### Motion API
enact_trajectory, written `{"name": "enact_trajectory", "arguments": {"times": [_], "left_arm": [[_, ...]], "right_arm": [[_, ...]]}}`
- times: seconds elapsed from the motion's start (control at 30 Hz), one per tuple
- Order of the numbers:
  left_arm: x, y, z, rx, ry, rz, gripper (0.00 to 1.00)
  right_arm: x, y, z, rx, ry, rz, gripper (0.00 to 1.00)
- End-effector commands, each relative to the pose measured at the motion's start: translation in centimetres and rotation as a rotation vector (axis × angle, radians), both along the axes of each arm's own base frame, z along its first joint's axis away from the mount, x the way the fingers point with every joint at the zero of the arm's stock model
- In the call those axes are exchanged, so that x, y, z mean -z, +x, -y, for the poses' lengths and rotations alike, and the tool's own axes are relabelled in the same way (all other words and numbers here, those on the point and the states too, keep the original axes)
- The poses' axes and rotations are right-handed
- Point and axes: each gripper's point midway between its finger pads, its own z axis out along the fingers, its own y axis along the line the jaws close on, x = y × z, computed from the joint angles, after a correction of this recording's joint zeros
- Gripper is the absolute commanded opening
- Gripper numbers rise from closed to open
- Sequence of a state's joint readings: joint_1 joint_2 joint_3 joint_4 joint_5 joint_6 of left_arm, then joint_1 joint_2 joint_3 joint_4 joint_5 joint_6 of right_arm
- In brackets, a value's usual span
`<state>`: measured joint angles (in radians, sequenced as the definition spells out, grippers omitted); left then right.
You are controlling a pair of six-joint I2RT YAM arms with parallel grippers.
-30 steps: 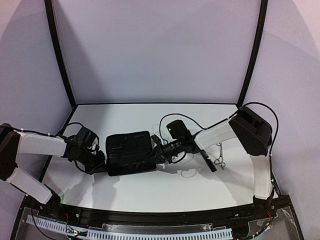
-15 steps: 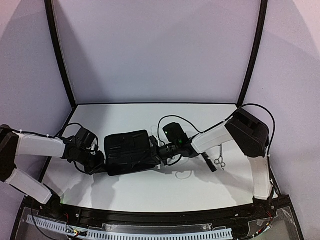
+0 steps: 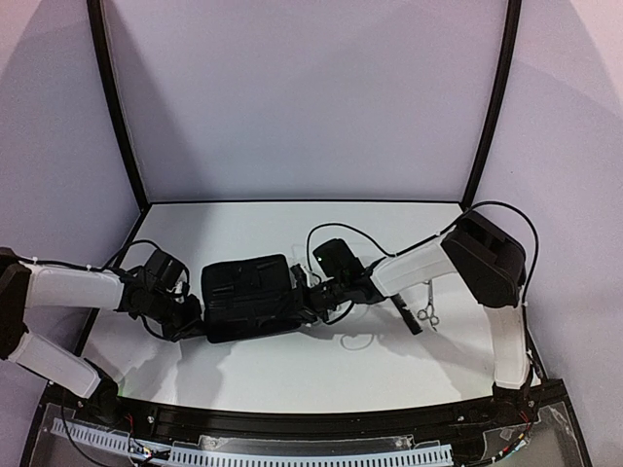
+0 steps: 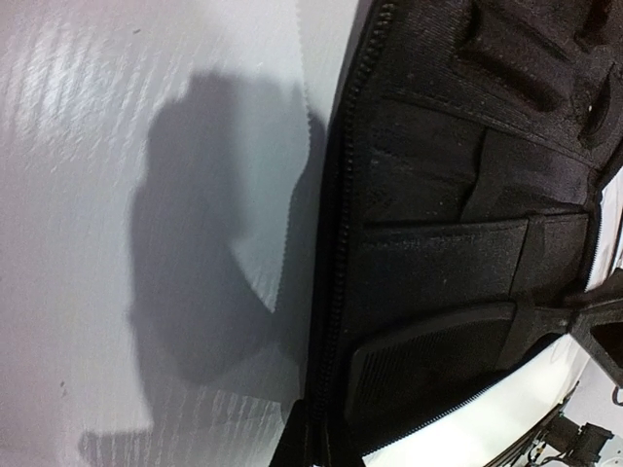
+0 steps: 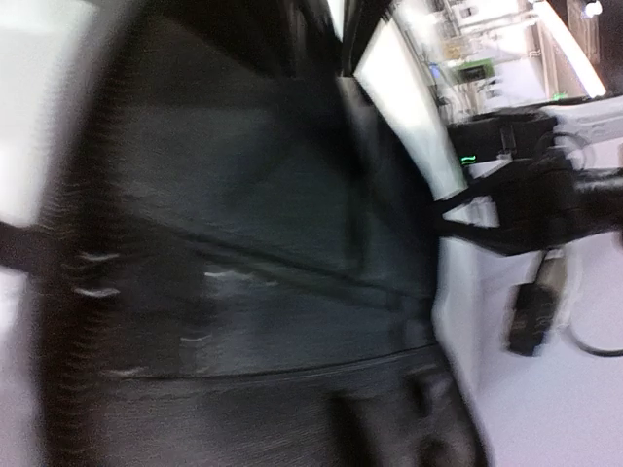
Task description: Sort the hair-cutting tools
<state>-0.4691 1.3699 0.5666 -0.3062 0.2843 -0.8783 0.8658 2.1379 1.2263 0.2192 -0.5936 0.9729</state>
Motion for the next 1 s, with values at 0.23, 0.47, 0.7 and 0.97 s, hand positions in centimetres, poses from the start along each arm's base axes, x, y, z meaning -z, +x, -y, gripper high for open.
{"name": "enact_trajectory", "arguments": {"times": [0.23, 0.47, 0.7, 0.97], "left_arm": [[0.6, -1.2, -1.0, 0.004, 0.036, 0.001, 0.01], [0.5, -1.0, -0.9, 0.004, 0.028, 0.013, 0.01], [0.5, -1.1, -0.6, 0.006, 0.003, 0.019, 0.01], [0.5, -1.1, -0.3, 0.014, -0.009, 0.017, 0.01]], "right_arm": [[-0.6, 1.5, 3.5, 0.012, -0.268, 0.167, 0.49], [-2.7, 2.0, 5.0, 0.019, -0.361, 0.269, 0.6], [-2.5, 0.7, 4.4, -0.027, -0.396, 0.296, 0.53], [-3.3, 0.6, 3.2, -0.044, -0.436, 0.356, 0.47]]}}
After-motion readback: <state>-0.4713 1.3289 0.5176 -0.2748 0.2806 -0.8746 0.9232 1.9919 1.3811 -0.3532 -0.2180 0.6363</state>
